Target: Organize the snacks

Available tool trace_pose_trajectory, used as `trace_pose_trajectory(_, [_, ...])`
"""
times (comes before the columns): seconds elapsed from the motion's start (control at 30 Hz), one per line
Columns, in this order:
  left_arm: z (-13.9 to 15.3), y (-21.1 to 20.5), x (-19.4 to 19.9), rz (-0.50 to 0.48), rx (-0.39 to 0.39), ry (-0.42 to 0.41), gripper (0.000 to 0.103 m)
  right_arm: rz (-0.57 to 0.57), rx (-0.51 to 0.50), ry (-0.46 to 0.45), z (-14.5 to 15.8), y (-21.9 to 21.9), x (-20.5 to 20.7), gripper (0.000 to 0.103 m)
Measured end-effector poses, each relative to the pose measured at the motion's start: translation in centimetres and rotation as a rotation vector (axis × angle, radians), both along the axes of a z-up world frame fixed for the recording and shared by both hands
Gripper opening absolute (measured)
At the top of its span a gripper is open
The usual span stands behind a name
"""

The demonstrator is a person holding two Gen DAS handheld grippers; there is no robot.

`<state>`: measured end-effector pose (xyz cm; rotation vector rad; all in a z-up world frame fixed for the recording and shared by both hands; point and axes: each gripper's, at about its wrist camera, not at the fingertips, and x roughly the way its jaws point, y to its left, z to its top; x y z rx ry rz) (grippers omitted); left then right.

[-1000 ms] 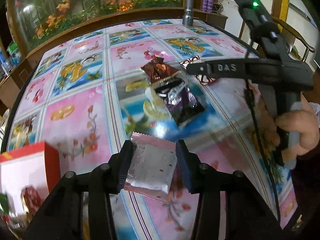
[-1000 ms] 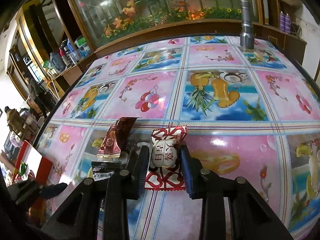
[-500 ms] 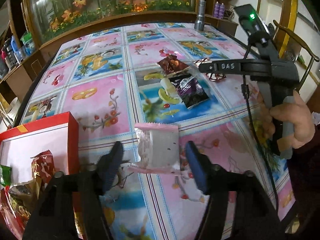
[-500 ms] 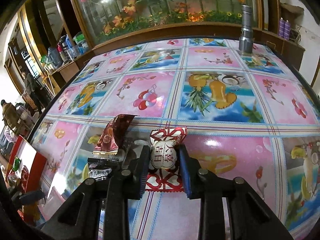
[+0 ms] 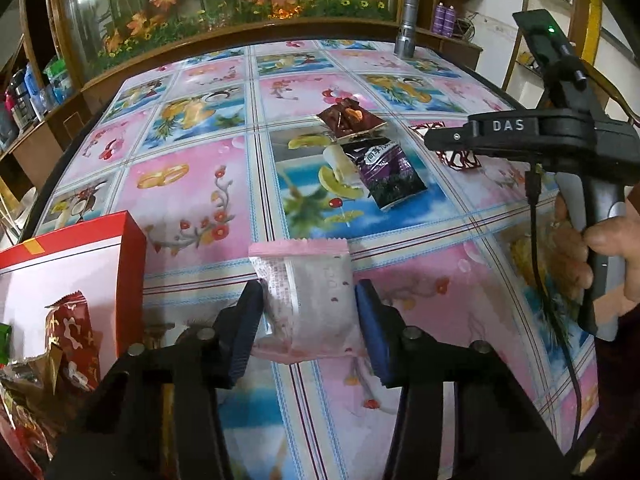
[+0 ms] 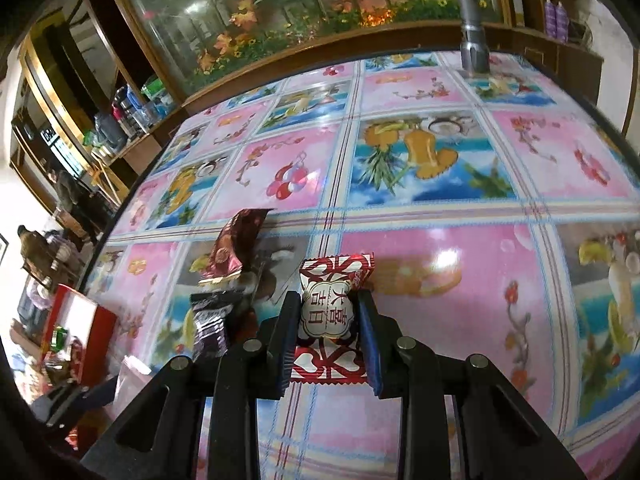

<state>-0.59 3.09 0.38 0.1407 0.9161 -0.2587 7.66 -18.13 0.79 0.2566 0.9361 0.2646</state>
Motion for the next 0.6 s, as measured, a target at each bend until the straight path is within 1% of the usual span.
trace_pose_trajectory(0.13, [0.0,-0.2,-0.8,0.022,0.01,-0.021,0.043,0.01,0.011,0.006,0.0,0.1,-0.7,0.029])
trace_pose_trajectory(0.2, [0.3,-0.2,-1.1,0.035,0.012,-0.027,0.037,0.016,0.02,0.009,0.0,0.1,-1.1,0.029])
trace_pose_trajectory(0.4, [1.1,0.2,-2.1,0.075,0.026,-0.061,0.037,0.044,0.059,0.014,-0.1,0.4,-2.7,0.029])
trace_pose_trajectory(0.6, [1.8,0.4,-3.3,0.085,0.047,-0.104,0.036,0.063,0.082,-0.015,0.4,0.7,-3.7,0.029])
